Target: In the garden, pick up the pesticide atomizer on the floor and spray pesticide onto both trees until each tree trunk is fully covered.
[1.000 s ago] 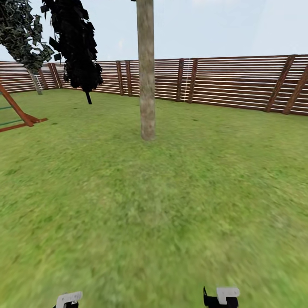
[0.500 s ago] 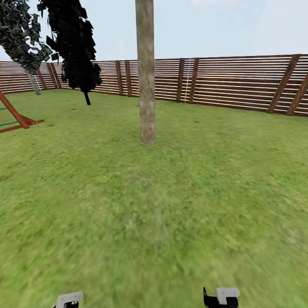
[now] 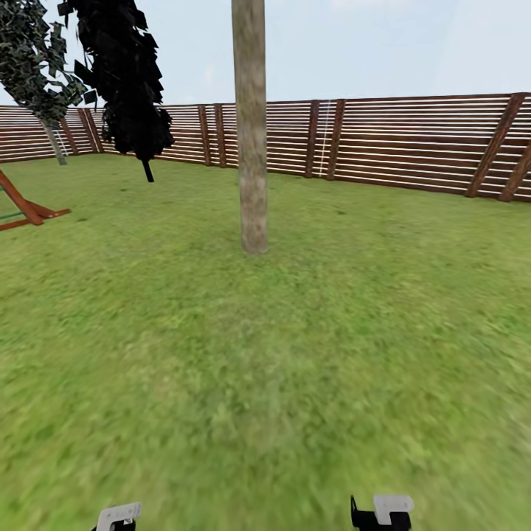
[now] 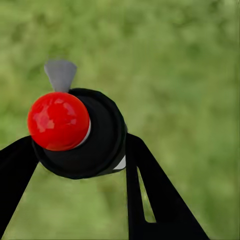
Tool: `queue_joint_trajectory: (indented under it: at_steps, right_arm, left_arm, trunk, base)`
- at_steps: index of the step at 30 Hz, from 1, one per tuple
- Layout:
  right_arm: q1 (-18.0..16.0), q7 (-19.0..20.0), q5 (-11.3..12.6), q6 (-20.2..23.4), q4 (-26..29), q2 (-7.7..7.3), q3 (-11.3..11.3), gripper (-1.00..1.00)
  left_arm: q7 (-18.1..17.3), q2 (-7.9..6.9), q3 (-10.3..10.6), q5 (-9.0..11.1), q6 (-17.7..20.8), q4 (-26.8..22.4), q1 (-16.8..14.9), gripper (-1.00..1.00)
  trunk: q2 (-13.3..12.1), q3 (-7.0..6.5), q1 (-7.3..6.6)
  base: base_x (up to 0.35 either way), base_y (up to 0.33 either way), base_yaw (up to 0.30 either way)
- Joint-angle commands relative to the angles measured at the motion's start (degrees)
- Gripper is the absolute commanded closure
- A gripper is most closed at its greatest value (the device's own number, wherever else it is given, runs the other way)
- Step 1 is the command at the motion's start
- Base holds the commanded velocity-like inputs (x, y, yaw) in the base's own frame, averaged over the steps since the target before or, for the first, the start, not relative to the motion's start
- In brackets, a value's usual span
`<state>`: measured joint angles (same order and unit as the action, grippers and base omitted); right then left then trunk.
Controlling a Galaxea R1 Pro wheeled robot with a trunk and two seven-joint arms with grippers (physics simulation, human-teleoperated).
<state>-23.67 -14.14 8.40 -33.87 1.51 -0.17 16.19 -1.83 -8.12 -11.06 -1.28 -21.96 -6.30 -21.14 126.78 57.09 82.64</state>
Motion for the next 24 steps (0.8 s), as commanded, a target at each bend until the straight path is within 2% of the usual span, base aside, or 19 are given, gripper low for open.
queue_joint_trajectory:
  at_steps: [1, 24]
  right_arm:
    - [0.0, -0.11, 0.55, -0.14, -0.01, 0.0, 0.51, -1.0]
    - [0.01, -0.1, 0.54, -0.14, -0.01, 0.03, 0.51, -1.0]
  left_arm:
    - [-0.19, 0.0, -0.36, -0.13, -0.19, 0.06, -0.04, 1.0]
    - [-0.19, -0.02, -0.36, -0.13, -0.19, 0.06, -0.04, 1.0]
  trunk:
    - [0.02, 0.05, 0.03]
    - [0.02, 0.05, 0.03]
  base:
    - [0.339, 0.0, 0.0]
    - [0.339, 0.0, 0.0]
